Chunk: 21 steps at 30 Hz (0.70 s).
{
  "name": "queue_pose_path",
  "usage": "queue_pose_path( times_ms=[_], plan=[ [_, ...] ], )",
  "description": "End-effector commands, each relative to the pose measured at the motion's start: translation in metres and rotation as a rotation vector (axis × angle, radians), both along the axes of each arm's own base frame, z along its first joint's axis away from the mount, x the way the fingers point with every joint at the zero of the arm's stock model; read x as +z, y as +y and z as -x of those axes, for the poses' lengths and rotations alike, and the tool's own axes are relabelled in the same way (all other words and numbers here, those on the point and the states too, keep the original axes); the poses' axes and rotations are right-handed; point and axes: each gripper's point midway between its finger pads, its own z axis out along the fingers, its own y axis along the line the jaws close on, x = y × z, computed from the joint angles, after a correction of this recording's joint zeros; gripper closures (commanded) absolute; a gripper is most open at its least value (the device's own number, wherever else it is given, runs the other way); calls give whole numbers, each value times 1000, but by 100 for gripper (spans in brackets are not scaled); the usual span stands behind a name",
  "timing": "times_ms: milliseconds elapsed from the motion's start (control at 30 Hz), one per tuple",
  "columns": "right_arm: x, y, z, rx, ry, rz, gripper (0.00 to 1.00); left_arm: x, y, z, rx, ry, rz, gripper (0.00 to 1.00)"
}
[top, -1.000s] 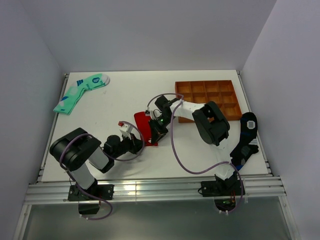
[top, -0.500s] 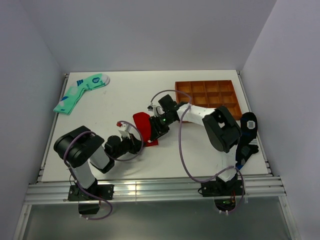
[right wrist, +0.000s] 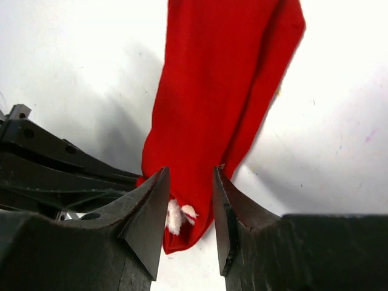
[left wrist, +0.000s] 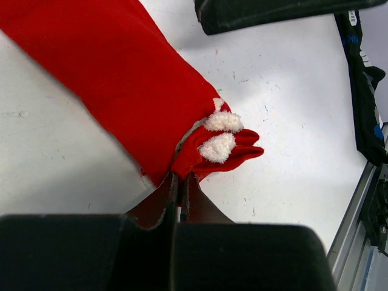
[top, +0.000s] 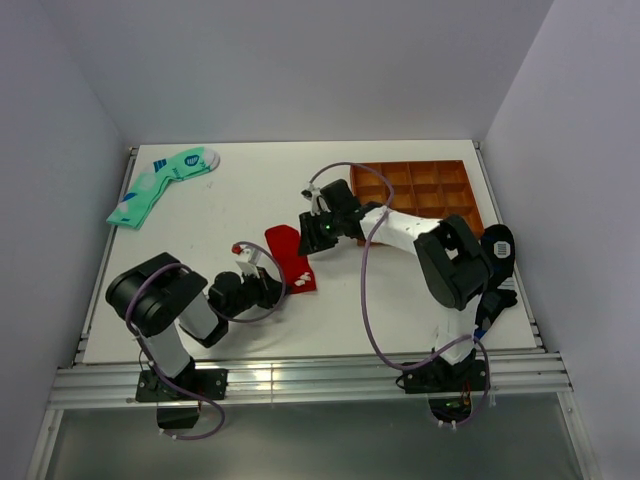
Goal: Roll the socks
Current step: Roll the sock at the center of the board.
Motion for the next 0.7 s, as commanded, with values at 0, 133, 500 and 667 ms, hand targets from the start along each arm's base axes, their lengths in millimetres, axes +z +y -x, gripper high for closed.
queue_pose_path(
  times_ms=[0,133,500,667],
  plan=[
    [24,4,-13,-38,-102,-78,58,-13,6,8,7,65,-34,100],
    [19,10,-12,-39,-94,-115,59,-21,10,7,27,110,-77,100],
    [43,-2,17,-60,-260,-314,61,-25,14,5,59,209,-152,100],
    [40,-3,33,-37,-279,-393,55,-22,13,3,58,262,-171,100]
  ],
)
